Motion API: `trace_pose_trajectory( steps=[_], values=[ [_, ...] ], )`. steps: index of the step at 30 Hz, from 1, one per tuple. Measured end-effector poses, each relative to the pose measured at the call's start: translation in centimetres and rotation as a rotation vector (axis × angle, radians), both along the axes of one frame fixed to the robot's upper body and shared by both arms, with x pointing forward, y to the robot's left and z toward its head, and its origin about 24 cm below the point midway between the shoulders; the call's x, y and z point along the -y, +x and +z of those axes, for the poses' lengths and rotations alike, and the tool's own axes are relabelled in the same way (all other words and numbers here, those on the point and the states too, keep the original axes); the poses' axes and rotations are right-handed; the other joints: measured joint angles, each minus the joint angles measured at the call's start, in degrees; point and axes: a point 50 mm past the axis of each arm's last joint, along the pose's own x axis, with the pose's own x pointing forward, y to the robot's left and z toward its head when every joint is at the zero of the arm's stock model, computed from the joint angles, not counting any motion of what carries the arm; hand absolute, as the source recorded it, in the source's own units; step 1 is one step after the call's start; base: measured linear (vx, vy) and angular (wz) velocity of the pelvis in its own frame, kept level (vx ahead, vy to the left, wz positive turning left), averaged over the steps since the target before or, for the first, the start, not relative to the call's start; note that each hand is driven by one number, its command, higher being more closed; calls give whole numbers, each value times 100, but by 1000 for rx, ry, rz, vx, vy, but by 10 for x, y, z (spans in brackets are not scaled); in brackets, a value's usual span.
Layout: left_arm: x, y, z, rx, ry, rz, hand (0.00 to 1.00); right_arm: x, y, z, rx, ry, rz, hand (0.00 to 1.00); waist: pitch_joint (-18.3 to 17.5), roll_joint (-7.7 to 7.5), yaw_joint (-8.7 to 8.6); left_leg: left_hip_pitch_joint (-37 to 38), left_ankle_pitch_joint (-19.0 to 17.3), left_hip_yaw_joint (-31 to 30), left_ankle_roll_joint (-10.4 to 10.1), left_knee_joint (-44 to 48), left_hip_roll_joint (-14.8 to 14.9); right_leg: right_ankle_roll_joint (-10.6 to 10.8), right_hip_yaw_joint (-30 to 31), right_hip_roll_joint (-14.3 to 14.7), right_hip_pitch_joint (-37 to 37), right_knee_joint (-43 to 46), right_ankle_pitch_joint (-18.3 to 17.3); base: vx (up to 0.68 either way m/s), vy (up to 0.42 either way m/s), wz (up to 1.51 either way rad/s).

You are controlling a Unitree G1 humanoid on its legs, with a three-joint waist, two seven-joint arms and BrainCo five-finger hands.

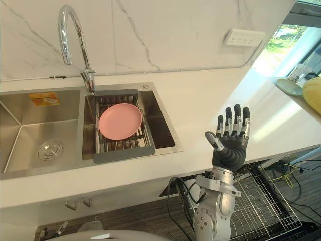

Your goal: Walk over to the sink, pick up the cup, carry it to the dishwasher, place the cup inside the dishwasher, then close the dishwasher door

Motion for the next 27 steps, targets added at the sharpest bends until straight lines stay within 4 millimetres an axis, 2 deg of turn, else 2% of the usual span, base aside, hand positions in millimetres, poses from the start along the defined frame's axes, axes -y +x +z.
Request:
trace_pose_trajectory(
  steps=[2,4,5,6,7,8,10,13,16,19,23,24,27],
  values=[
    [0,-2,-1,-19,3,-18,0,-9,9,-4,-31,-32,19,0,52,20,-30,395,51,76,74,-466,-55,-6,150,4,-960,1618,-60,40,16,-61],
    [-3,-6,-1,-44,20,-65,0,-13,9,-7,-48,-66,23,0,45,8,-182,615,149,111,-16,-672,-20,-192,-114,155,-1179,1687,-401,58,-17,-8],
    [-4,-3,0,-38,27,-75,0,-16,9,-6,-46,-83,30,0,32,-17,-239,650,151,106,-30,-709,-33,-271,-240,253,-1288,1358,-376,64,-40,13],
    [-5,1,0,-31,32,-81,0,-18,10,-5,-46,-103,38,0,35,-67,-253,660,151,90,-61,-714,-91,-374,-380,330,-1354,847,-77,101,-76,15],
    [-4,2,-1,-46,27,-70,0,-19,10,-6,-50,-114,44,0,8,-75,-290,658,135,-24,-90,-648,-106,-308,-476,362,-1277,632,-79,203,-105,13],
    [-2,5,-1,-49,25,-91,0,-17,10,-6,-56,-128,46,0,38,66,-290,610,151,-223,-118,-625,-13,-307,-507,481,-1091,331,26,180,-89,11],
    [3,5,-2,-57,17,-117,0,-15,14,-4,-58,-153,59,0,115,205,-276,679,193,-315,-184,-742,80,-297,-555,586,-862,-93,186,121,-45,3],
    [5,5,-4,-73,13,-113,0,-10,16,-4,-70,-143,54,0,103,202,-232,857,231,-431,-253,-1017,154,-256,-715,683,-487,-609,328,39,-29,7],
    [3,3,-3,-80,24,-106,0,-12,17,-6,-89,-153,82,0,42,75,-186,862,303,-472,-274,-1151,109,-167,-778,676,-256,-1157,501,-4,-4,5],
    [1,-1,-3,-93,53,-93,0,-20,20,-9,-111,-179,133,0,11,33,-166,870,382,-495,-250,-1244,44,-137,-792,674,-98,-1528,692,-24,7,3],
    [-1,-4,-3,-110,78,-92,0,-25,22,-11,-146,-264,149,0,7,35,-112,871,506,-469,-245,-1396,2,-138,-802,664,-81,-1730,842,-55,4,-1],
    [2,-9,-5,-141,76,-104,0,-28,33,-11,-173,-422,183,0,39,139,-131,875,915,-549,-311,-1842,-28,-183,-941,677,-87,-2037,1114,0,0,0],
    [2,-9,-5,-141,76,-104,0,-28,33,-11,-173,-422,184,0,39,138,-130,875,915,-550,-312,-1841,-27,-184,-941,677,-85,-2037,1114,-24,-12,0]
  ],
)
